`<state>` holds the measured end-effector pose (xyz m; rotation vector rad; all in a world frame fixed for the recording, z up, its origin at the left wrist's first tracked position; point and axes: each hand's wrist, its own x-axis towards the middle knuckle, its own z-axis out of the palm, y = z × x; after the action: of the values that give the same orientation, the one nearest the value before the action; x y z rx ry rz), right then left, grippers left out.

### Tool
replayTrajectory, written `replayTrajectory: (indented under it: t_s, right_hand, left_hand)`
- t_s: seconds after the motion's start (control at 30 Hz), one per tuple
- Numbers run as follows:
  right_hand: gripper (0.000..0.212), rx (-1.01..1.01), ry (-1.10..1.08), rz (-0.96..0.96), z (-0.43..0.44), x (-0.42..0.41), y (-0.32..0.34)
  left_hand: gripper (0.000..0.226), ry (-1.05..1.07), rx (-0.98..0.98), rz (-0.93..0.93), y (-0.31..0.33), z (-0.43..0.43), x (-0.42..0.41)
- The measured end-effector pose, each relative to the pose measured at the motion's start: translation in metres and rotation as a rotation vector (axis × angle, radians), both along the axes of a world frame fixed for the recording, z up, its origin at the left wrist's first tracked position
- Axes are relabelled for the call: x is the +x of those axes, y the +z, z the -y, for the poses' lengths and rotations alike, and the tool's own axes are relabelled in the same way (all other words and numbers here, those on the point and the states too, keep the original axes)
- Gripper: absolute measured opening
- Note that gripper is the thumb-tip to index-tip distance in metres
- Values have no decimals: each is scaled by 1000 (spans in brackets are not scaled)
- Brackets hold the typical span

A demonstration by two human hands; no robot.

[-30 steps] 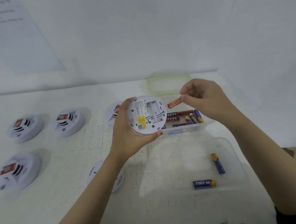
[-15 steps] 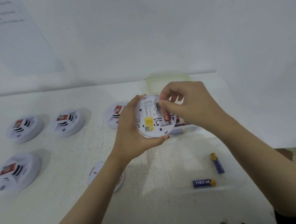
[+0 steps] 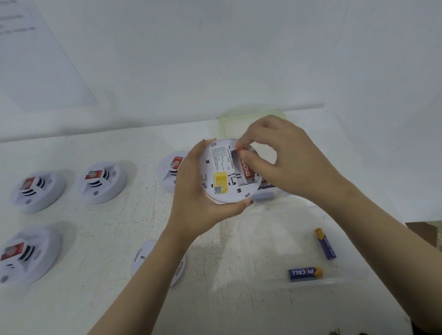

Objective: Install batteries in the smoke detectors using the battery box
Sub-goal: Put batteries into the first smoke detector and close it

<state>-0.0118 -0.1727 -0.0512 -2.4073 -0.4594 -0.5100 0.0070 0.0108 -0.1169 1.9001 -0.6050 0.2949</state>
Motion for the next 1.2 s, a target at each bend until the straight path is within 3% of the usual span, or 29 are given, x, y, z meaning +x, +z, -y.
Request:
replayTrajectory:
  t_s: [0.07,0.23,0.5,0.77,1.0,1.2]
  right_hand:
    - [24,26,39,-63,2,-3,-1]
    - [58,257,221,-481,10,-10,0]
    - [59,510,209,-454,18,-7,-7]
    - [57,413,120,-354,23,-5,5]
    - [58,207,72,-326,32,-3,9]
    - [40,60,70,-326,37,-2,8]
  left_hand:
    - [94,7,-26,15,1,-1,0]
    - [90,26,-37,59,0,-5,-1]
    - [92,85,20,138,6,0,-3]
    - [94,114,28,197,11,11,4]
    - [95,97,59,189,11,19,10]
    - [95,91,55,183,6,25,8]
